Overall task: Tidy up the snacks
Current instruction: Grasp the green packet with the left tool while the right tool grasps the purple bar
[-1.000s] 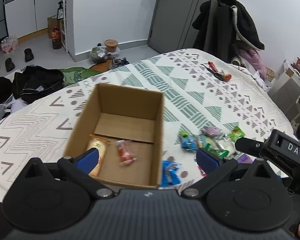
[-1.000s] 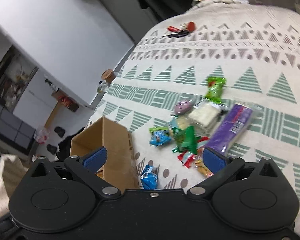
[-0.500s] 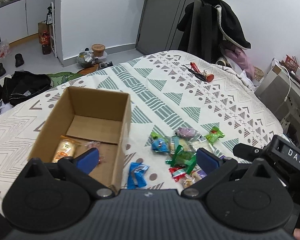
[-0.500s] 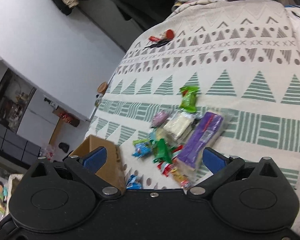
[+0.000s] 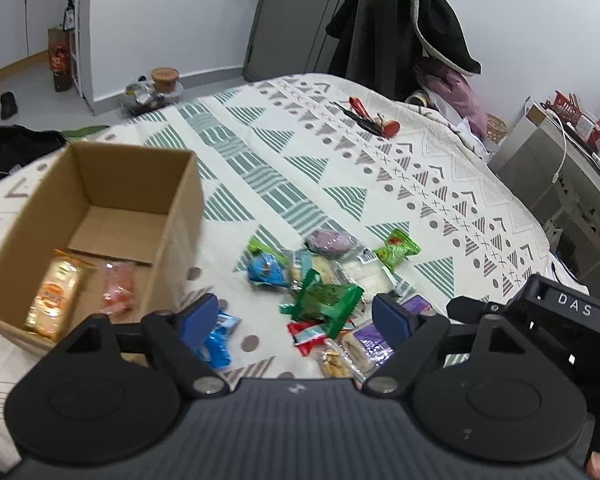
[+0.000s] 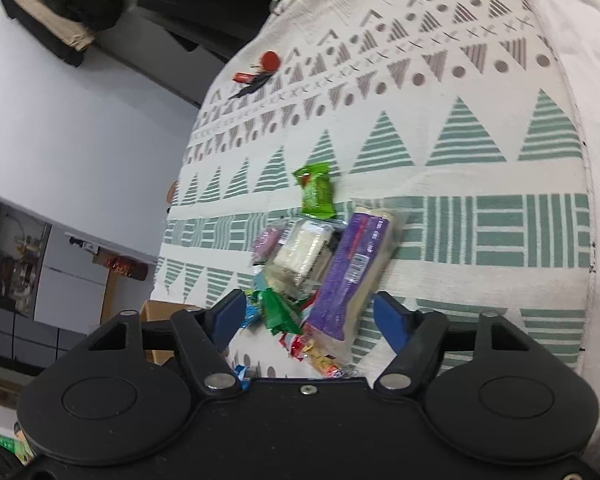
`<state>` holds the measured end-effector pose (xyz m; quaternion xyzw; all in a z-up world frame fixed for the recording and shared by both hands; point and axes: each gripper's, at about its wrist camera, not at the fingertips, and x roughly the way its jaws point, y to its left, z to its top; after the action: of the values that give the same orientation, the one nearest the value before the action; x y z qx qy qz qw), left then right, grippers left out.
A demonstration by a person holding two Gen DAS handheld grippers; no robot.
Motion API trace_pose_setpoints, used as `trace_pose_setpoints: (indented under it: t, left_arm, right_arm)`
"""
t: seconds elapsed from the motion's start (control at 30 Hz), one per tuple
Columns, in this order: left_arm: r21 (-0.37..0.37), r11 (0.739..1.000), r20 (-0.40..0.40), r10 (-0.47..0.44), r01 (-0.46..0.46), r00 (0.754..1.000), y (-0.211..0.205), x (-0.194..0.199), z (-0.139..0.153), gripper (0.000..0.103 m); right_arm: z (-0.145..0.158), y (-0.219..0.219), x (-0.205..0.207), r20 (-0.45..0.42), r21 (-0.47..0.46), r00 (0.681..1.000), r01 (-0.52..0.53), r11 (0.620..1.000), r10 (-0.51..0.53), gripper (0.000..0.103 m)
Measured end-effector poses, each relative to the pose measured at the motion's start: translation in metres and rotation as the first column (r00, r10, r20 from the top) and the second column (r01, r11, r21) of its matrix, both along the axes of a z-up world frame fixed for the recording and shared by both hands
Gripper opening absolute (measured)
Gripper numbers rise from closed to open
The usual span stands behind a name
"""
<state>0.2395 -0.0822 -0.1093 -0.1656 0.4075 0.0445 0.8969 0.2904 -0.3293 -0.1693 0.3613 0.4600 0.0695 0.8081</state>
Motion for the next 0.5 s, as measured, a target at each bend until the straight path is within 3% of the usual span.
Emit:
trace_pose_setpoints:
  t: [0.1,0.27,0.5]
  left_arm:
    - [-0.017,1.000,-0.012,-0.008,0.008,1.000,-0.003,0.009,-0.010,0.082]
    - [-0.048,0.999,-0.032,-0.018,0.016,0.999,-0.007,0.027,-0.025,0.068]
    - [-0.064,0.997,-0.064,-0.043,0.039,0.997,-0.012,0.051,-0.050,0.067]
  right_arm:
    - [-0.008,-0.001,0.004,-0.025,-0.004,1.000,0.017,1.000,-0.017,0.058]
    - [-0.023,-0.006,0.015,-0.072,-0.001,0.996,0.054,0.999,-0.053,0.053]
    - [-0.042,-0.001,0.029,-0.123,-0.004,0.991,0.059,0.998,-0.059,0.051]
